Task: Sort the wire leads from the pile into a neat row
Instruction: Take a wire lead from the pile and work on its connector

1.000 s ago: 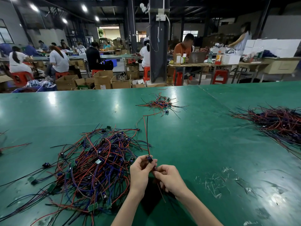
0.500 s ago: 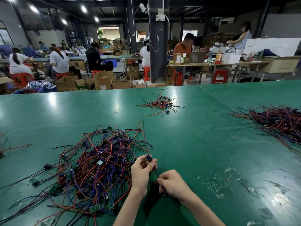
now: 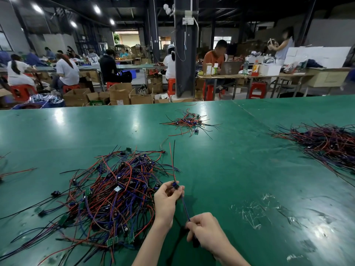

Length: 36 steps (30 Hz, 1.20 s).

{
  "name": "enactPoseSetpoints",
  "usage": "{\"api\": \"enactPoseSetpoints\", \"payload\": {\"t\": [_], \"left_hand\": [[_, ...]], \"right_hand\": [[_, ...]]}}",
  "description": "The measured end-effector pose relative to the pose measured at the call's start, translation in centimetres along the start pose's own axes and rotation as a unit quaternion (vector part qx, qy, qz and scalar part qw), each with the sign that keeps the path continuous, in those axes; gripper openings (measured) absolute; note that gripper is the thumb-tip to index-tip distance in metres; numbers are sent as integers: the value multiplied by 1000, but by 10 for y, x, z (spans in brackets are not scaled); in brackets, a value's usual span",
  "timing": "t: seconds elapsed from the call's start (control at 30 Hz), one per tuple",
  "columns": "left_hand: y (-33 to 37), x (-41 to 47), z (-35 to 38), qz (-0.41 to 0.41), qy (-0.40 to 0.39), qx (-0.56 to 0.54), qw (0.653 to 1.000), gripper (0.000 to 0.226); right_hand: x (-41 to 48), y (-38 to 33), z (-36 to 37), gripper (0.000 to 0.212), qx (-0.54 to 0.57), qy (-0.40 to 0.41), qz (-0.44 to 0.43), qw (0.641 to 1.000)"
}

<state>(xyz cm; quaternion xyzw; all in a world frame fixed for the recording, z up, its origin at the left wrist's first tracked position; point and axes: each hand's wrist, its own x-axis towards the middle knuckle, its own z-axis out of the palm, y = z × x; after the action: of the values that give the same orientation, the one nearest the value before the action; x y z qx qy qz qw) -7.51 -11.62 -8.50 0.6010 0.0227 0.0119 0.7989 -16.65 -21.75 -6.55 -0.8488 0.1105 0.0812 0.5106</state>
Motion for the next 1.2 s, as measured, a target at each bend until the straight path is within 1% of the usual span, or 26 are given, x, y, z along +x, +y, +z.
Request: {"api": "enactPoseSetpoints", "payload": {"t": [0.17, 0.53, 0.7, 0.73, 0.8, 0.83, 0.87, 0.93, 0.97, 1.07, 1.2], "left_hand": [[1, -1, 0, 1, -4, 12, 1000, 19], [3, -1, 0, -9, -18, -9, 1000, 17], [4, -2, 0, -14, -16, -18, 1000, 17], [4, -2, 0, -15, -16, -18, 1000, 16], [4, -1, -1, -18, -15, -20, 1000, 16], [4, -1, -1, -20, -14, -21, 999, 16], [4, -1, -2, -21, -14, -22, 999, 16], [4, -1, -2, -23, -19, -20, 999, 17], [5, 0, -2, -23, -23, -18, 999, 17], [5, 0, 0, -22, -26, -12, 999, 18], [5, -1, -1, -22, -26, -10, 999, 16]], "right_hand": [[-13, 4, 1, 27, 13, -7, -2, 1000], [-21, 11, 6, 27, 28, -6, -30, 999], [-25, 10, 1, 29, 88, -76, -13, 993], [-25, 8, -5, 26, 109, -104, -1, 989], [-21, 3, -23, 15, 146, -182, 15, 972], [-17, 1, -34, 10, 137, -210, 17, 968], [-12, 0, -45, 17, 109, -214, 17, 971], [2, -2, -63, 31, 60, -163, 12, 985], [10, -4, -66, 32, 58, -128, 7, 990], [29, -10, -55, 27, 80, -57, -8, 995], [44, -15, -20, 23, 95, -19, -18, 995]]}}
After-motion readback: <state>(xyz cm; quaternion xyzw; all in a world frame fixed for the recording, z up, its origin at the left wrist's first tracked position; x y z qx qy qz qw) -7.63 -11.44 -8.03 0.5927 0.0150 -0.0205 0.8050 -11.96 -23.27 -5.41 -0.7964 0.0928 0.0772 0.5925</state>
